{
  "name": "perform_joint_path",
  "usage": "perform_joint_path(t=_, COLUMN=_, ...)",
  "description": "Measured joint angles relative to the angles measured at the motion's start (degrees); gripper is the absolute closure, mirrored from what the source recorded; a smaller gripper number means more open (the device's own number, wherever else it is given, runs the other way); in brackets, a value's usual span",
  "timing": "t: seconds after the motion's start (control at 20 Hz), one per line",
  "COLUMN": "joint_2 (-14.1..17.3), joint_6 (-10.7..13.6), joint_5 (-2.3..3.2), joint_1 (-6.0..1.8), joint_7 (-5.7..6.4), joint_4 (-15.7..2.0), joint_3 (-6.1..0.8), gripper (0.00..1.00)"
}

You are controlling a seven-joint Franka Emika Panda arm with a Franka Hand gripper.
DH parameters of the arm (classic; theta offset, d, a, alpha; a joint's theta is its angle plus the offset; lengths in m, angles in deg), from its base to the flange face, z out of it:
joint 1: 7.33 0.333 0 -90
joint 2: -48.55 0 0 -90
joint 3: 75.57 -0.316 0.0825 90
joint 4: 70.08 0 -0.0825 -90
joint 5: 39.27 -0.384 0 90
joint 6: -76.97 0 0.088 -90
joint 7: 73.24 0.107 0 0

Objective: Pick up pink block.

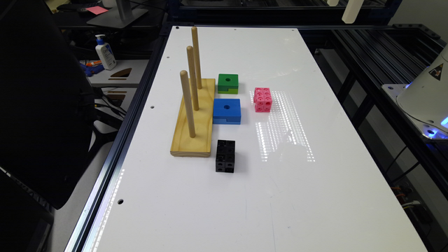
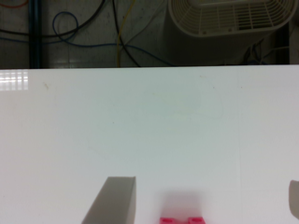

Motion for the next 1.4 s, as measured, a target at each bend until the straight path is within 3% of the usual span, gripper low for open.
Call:
perform_joint_path(t=1.05, joint_2=-0.01, joint_6=-0.06, joint_5=0.00, joint_1=0.02, joint_7=0.00, joint_4=-0.04, joint_3=-0.18, gripper=0.00)
perform_joint_path(t=1.4, joint_2=0.20, joint_6=-1.25, joint_5=0.00, joint_1=0.08, joint_7=0.00, joint_4=-0.11, joint_3=-0.25, gripper=0.00)
